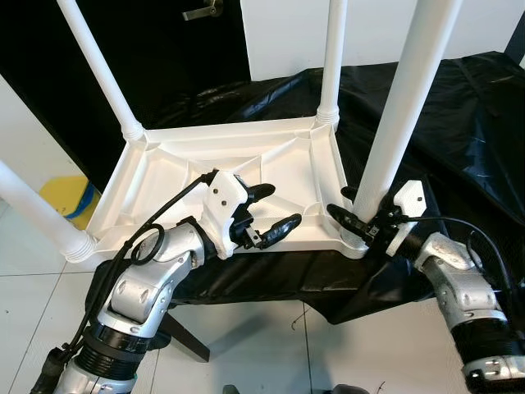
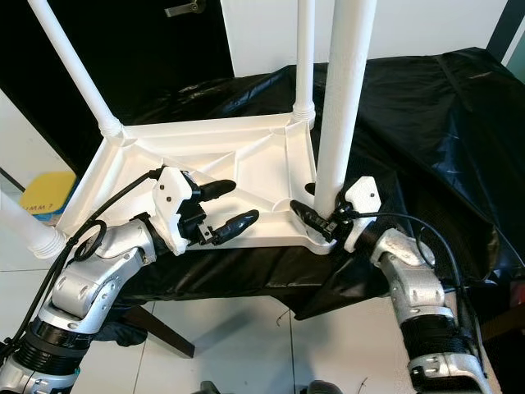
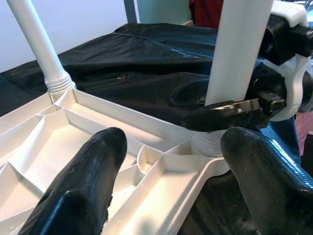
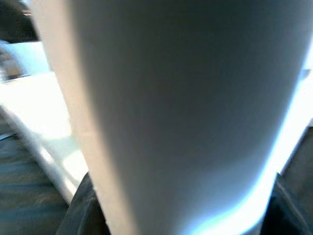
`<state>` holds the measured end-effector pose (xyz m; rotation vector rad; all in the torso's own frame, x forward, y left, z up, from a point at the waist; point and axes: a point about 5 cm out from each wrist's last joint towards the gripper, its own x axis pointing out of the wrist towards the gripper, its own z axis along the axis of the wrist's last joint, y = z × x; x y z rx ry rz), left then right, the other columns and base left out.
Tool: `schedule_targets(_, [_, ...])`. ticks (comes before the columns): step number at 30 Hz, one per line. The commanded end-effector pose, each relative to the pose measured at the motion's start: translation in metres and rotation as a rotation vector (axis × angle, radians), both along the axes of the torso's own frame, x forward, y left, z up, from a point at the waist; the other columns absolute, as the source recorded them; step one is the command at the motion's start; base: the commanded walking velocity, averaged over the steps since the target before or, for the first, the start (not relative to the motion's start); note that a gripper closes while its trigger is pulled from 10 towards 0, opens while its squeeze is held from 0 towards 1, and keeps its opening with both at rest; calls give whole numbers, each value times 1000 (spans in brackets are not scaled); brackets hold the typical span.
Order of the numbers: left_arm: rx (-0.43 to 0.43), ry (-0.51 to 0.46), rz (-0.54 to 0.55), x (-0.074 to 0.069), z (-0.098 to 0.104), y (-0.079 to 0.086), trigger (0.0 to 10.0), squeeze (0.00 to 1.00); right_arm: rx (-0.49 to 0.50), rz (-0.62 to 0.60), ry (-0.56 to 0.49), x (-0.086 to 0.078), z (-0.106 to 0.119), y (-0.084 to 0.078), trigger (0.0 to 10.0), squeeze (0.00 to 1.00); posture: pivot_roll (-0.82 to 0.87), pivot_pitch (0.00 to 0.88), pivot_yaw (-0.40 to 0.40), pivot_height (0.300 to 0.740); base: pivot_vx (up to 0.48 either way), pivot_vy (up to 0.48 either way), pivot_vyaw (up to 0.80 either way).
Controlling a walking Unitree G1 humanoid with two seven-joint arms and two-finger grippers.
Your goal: Building children table
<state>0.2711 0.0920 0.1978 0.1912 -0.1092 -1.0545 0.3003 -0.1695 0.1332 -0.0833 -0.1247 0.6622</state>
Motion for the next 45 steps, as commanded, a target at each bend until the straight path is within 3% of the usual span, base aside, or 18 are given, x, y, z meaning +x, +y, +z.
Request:
schedule_targets(1, [5,-4,-14,-2,2,2,10000,0,52,-184,244,-11,-50,-11,10000,0,-79,81,99,740,0,0,0])
schedule_targets(3, [4,-4,-13,-3,2,2,10000,0,39,-288,207,-14,-52,-5,10000,0,-83,81,97,740,0,0,0])
schedule_targets(7, [4,-4,-12,-3,2,2,10000,0,33,-337,191,-15,-52,-4,10000,0,-83,81,97,740,0,0,0])
schedule_targets(11, [-1,-4,-17,-3,2,0,10000,0,67,-508,148,-18,-46,10,10000,0,-92,79,94,740,0,0,0])
schedule_targets(12, [-1,-4,-17,-3,2,0,10000,0,67,-508,148,-18,-46,10,10000,0,-92,79,94,740,0,0,0])
schedule_targets(15, [1,-6,-24,-3,1,-1,10000,0,70,-705,165,-18,-43,17,10000,0,-90,75,90,740,0,0,0])
schedule_targets(18, [1,-6,-25,-4,2,-1,10000,0,101,-754,159,-21,-42,24,10000,0,-85,73,87,740,0,0,0])
schedule_targets(24, [1,-5,-24,-5,1,0,10000,0,107,-768,159,-27,-44,36,10000,0,-78,72,84,740,0,0,0])
schedule_targets(30, [5,-4,-23,-6,1,1,10000,0,123,-808,145,-27,-40,34,10000,0,-77,70,83,740,0,0,0])
schedule_targets(32, [6,-4,-23,-6,1,1,10000,0,104,-792,82,-27,-33,36,10000,0,-77,69,83,740,0,0,0])
schedule_targets(35, [7,-5,-22,-6,1,1,10000,0,10,-710,-119,-31,-14,44,10000,0,-79,70,85,740,0,0,0])
schedule_targets(38, [7,-6,-22,-6,1,1,10000,0,-69,-657,-208,-35,-13,44,10000,0,-80,70,85,740,0,0,0])
schedule_targets(40, [6,-6,-22,-5,1,1,10000,0,-123,-632,-253,-36,-14,41,10000,0,-81,74,87,740,0,0,0])
schedule_targets(45, [6,-7,-22,-5,1,1,10000,0,-151,-622,-273,-35,-15,36,10000,0,-81,77,88,740,0,0,0])
